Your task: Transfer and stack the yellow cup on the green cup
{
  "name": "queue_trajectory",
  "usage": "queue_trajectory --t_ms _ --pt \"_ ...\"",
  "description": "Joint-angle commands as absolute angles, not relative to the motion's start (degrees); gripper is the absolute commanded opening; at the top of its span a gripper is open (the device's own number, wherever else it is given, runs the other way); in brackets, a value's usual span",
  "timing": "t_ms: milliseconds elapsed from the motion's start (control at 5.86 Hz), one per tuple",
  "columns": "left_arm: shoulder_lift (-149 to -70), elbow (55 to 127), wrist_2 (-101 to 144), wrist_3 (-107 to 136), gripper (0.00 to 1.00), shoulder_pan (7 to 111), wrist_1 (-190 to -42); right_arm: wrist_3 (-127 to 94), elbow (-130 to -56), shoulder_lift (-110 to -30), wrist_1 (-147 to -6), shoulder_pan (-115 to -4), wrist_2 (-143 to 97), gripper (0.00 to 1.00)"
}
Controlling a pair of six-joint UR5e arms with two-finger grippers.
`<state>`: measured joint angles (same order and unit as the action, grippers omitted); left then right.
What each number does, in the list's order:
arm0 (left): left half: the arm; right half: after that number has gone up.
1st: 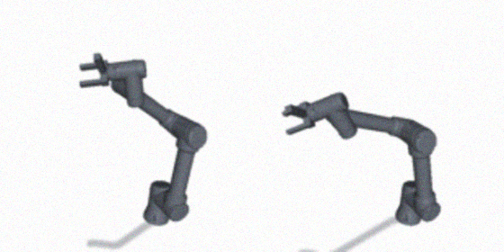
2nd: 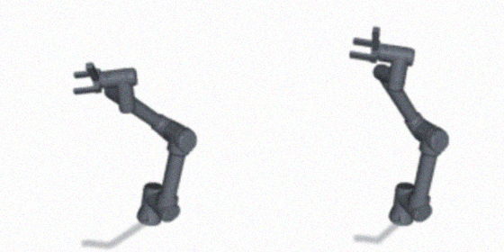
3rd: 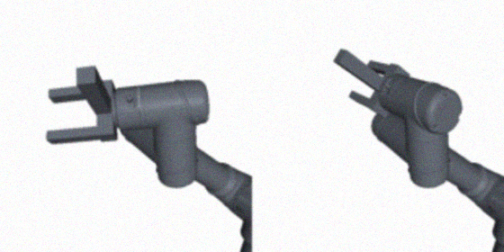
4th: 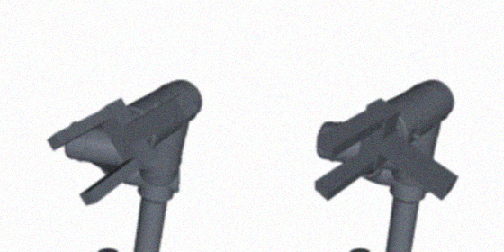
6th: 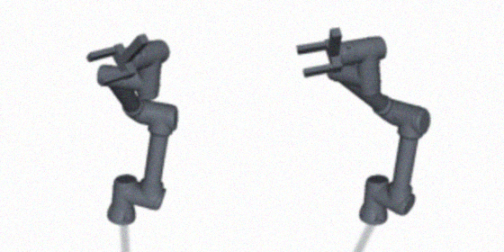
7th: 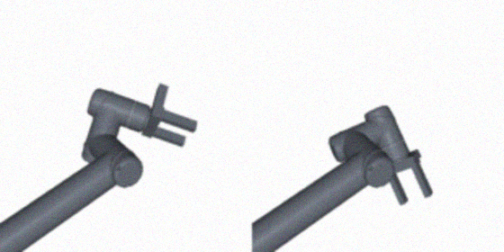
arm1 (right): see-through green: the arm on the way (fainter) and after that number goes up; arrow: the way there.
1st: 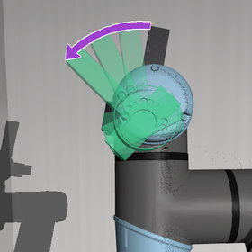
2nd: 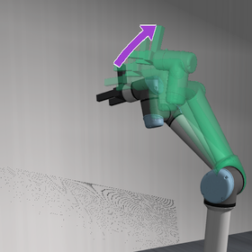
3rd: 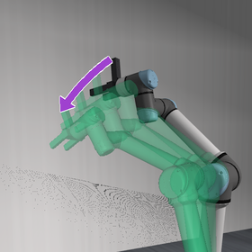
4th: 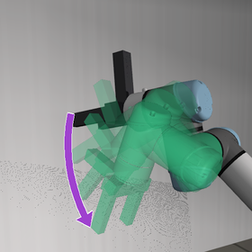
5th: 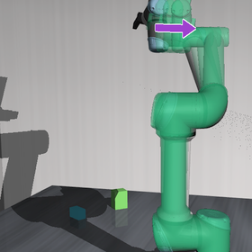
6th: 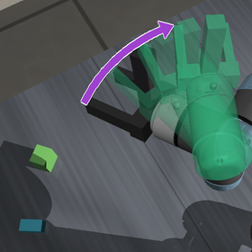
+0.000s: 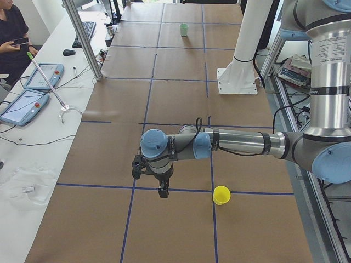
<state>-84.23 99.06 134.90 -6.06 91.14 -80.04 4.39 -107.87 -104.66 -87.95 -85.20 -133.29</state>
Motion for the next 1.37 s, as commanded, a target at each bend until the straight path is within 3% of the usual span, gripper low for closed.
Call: queue_trajectory --t_ms 0,1195 --pt "-84.11 97.84 134.74 -7.2 1.0 90.71 -82.24 4.39 -108.1 -105.29 -87.89 -85.25 -132.98 1.0" --pt "-83.77 99.05 134.83 -7.29 1.0 90.88 -82.97 4.48 -108.63 -105.56 -87.71 -85.17 -133.15 1.0"
